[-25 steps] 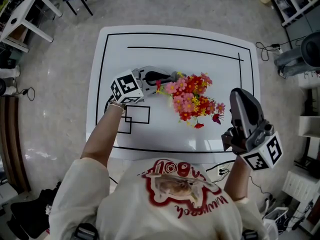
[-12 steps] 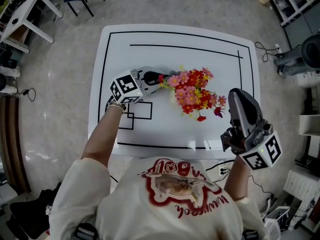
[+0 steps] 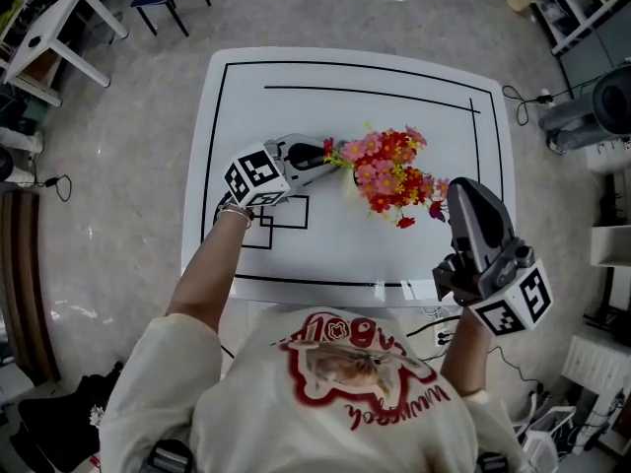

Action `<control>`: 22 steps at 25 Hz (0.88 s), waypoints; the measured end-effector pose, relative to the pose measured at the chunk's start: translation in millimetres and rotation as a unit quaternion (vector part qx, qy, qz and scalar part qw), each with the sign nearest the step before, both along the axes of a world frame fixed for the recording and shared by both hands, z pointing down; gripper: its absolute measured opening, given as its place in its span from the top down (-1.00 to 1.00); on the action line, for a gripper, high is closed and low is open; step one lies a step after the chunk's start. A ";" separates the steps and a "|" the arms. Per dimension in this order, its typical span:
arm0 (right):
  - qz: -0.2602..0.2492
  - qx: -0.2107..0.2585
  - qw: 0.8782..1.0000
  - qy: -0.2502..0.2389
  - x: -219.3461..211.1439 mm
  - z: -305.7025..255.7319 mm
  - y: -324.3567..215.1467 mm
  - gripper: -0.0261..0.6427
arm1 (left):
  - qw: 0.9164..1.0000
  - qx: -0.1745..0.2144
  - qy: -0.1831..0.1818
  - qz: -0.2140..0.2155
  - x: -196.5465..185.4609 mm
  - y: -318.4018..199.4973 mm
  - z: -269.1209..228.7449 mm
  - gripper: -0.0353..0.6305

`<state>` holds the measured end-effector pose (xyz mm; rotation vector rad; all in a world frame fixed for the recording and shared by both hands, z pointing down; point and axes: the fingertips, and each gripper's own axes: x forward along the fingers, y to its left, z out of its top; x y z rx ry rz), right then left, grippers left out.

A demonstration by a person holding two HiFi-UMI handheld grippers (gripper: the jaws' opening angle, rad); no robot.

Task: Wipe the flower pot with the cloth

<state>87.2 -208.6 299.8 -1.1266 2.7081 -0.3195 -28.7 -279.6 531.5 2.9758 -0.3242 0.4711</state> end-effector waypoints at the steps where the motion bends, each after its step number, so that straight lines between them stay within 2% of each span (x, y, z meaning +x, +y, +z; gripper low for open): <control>1: 0.000 0.001 1.000 0.000 -1.4 -0.2 2.0 0.92 | 1.000 0.000 -0.001 -0.002 -0.7 1.2 0.4 0.73; 16: 0.002 0.008 1.000 0.005 -20.9 -5.4 34.7 0.92 | 1.000 0.002 -0.006 -0.022 -7.3 19.9 0.0 0.73; 22: 0.017 0.011 1.000 0.005 -24.7 -7.9 46.1 0.92 | 1.000 -0.002 -0.016 -0.018 -9.1 30.7 2.5 0.73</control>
